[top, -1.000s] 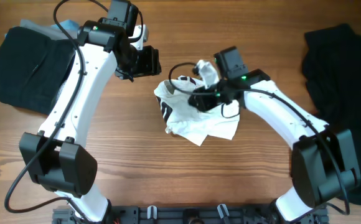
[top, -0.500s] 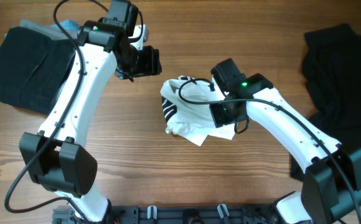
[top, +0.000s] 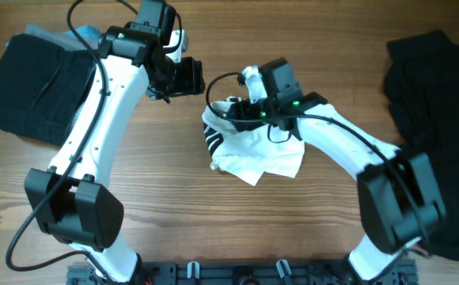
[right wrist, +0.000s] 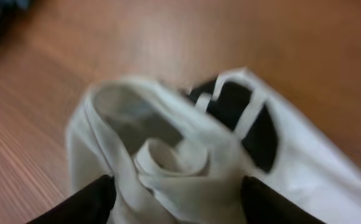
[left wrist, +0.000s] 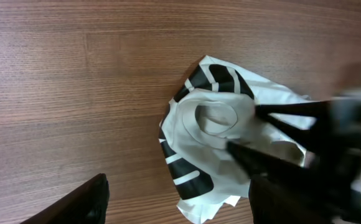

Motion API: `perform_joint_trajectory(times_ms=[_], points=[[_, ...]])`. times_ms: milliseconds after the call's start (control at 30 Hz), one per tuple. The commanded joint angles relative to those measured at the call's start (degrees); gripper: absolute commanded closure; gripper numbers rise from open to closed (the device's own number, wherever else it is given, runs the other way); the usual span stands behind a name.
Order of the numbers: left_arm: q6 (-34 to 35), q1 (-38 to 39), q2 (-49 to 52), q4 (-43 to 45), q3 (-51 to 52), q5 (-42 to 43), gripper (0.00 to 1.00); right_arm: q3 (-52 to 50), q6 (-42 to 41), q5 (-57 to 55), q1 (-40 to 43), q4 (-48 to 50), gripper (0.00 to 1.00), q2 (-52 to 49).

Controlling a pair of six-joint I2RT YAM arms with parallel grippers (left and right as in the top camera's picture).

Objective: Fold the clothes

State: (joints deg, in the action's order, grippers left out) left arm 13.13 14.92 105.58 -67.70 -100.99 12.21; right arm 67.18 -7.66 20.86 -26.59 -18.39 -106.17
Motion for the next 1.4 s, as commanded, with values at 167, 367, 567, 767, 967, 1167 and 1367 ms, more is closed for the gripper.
perform_joint_trajectory(times_ms=[167, 367, 567, 767, 967, 1167, 1367], points=[[-0.9, -0.3, 0.2, 0.8, -0.2, -0.3, 0.27, 0.3, -8.1, -8.5, -1.1, 3.2, 0.74, -2.2], [-0.9, -0.3, 0.2, 0.8, -0.2, -0.3, 0.27, 0.4, -10.5, -12.7, 3.3, 0.3, 0.96, 2.3], [-0.9, -0.3, 0.2, 0.8, -0.2, -0.3, 0.25, 0.4, -5.8, -11.8, 6.9, -13.7, 0.94, 16.9], [-0.9, -0.2, 0.2, 0.8, -0.2, -0.3, 0.21, 0.4, -15.1, -25.4, 7.5, -27.9, 0.84, 15.6], [-0.9, -0.2, 0.2, 0.8, -0.2, -0.3, 0.17, 0.2, -12.6, -21.6, 11.9, -27.4, 0.71, 12.6], [-0.9, -0.2, 0.2, 0.8, -0.2, -0.3, 0.14, 0.2, -0.4, -5.7, 11.8, -17.2, 0.35, 8.6], [-0.9, -0.2, 0.2, 0.8, -0.2, -0.3, 0.14, 0.3, 0.0, 0.5, 12.5, -18.7, 0.96, 3.2]])
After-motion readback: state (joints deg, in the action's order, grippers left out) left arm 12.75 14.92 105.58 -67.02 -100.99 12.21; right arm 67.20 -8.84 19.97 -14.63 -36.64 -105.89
